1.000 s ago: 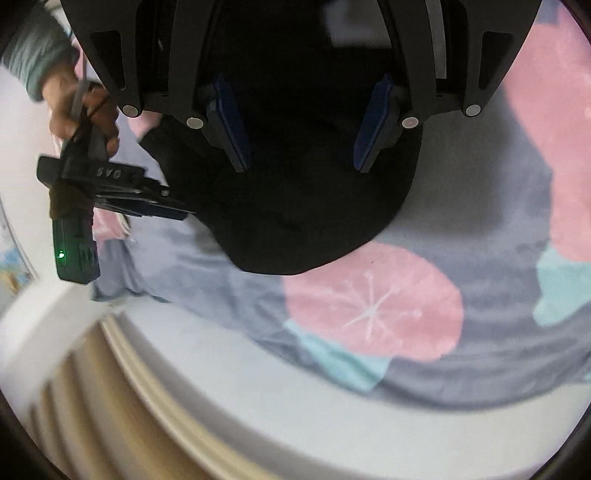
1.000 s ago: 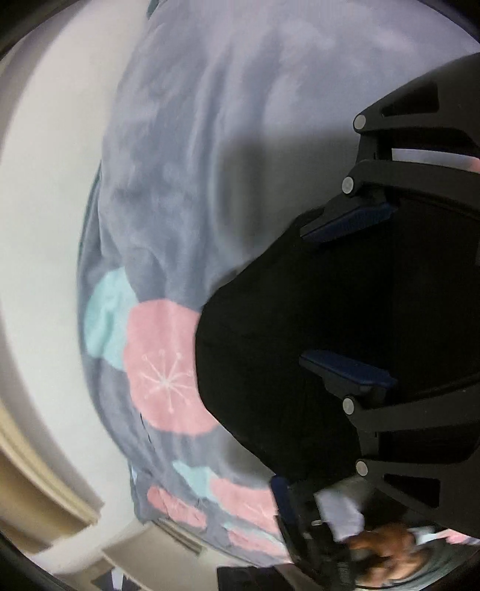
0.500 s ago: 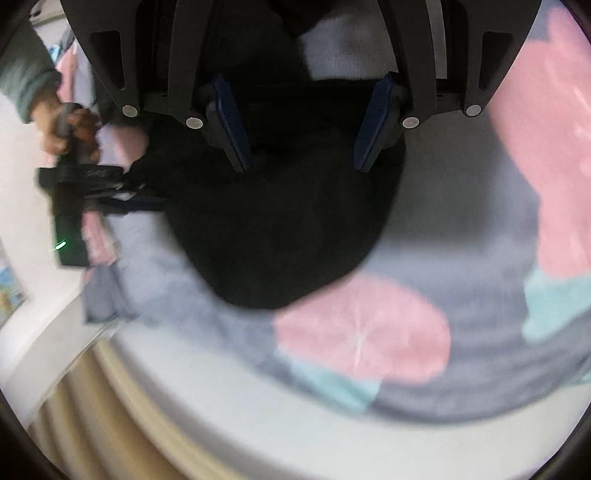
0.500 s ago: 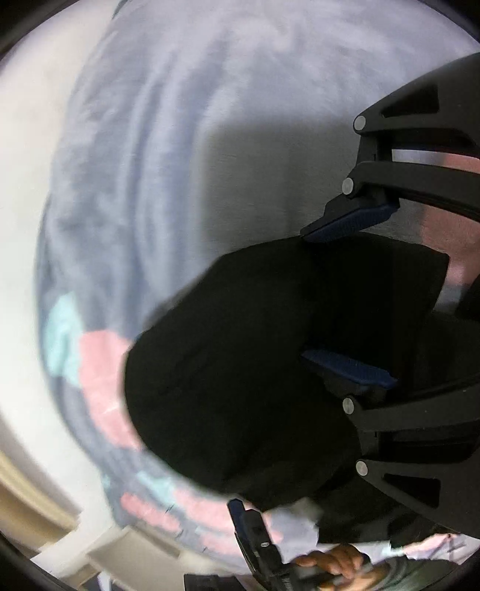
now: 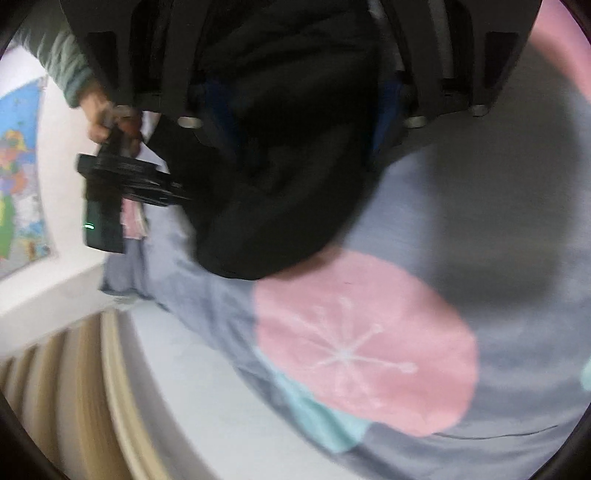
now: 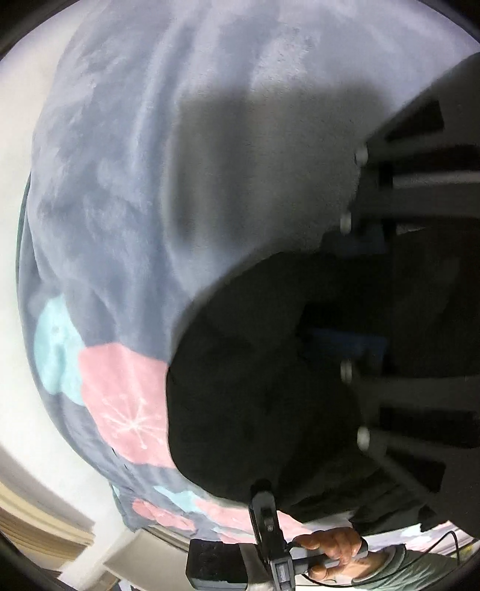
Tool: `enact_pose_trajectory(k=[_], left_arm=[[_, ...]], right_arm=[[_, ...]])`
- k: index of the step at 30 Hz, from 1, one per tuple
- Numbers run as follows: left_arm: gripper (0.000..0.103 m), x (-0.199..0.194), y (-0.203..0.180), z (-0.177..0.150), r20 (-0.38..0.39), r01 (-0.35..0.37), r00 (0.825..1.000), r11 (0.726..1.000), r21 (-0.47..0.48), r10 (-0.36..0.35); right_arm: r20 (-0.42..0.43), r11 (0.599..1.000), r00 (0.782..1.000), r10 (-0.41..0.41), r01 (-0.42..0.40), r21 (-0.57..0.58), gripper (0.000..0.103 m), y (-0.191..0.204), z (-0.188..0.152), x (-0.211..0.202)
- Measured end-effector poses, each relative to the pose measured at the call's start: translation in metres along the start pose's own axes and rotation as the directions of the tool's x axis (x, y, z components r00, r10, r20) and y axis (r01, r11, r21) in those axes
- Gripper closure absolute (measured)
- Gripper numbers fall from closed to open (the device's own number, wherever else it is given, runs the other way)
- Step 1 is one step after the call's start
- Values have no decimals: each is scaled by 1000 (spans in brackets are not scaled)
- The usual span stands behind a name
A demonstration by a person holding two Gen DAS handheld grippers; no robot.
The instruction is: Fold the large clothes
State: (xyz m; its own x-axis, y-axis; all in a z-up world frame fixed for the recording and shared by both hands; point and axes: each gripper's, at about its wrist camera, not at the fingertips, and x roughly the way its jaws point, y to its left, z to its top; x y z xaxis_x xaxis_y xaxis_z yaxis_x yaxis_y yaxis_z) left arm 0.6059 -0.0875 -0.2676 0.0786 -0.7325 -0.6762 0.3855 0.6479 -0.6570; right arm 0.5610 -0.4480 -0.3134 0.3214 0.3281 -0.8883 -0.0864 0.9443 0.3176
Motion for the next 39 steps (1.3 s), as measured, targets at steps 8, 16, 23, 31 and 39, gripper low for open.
enact_pose_trajectory(k=[8, 16, 23, 31, 39], left_arm=[[75, -73, -84, -39, 100, -24, 995, 980, 197, 4], [75, -152, -165, -140, 110, -69, 993, 944, 321, 35], [75, -205, -186, -253, 83, -118, 992, 943, 310, 97], [74, -152, -118, -382, -126, -234, 964, 972, 16, 234], [74, -211, -141, -409, -62, -267, 962, 964, -13, 266]], right_arm=[[197, 986, 978, -68, 96, -135, 89, 59, -48, -109], [331, 981, 939, -90, 141, -133, 89, 106, -167, -215], [340, 967, 931, -136, 200, -161, 89, 173, -289, -246], [59, 977, 977, -205, 207, -38, 81, 155, -387, -167], [67, 982, 981, -183, 180, 51, 65, 129, -393, -220]])
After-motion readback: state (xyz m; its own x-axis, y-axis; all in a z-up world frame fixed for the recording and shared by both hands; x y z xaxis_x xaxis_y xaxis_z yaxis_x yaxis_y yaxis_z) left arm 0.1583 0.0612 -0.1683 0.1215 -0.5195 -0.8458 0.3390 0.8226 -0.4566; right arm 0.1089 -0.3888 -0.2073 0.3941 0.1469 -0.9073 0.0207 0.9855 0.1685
